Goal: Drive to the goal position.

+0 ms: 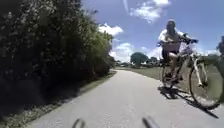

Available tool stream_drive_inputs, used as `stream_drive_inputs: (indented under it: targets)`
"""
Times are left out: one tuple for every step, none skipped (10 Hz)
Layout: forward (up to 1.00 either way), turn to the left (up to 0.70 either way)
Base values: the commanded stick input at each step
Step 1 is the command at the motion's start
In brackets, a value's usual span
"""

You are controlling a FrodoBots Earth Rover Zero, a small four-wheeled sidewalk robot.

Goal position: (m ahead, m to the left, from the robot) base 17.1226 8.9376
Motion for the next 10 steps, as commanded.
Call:
stream_drive_inputs:
  targets:
    - [0.50,0.00]
    - [0.50,-0.30]
    - [0.50,-0.50]
    - [0.50,-0.50]
    - [0.50,-0.50]
    - [0.50,-0.50]
    - [0.50,-0.50]
    - [0.50,-0.50]
    - [0.50,-0.23]
    - [0.50,0.00]
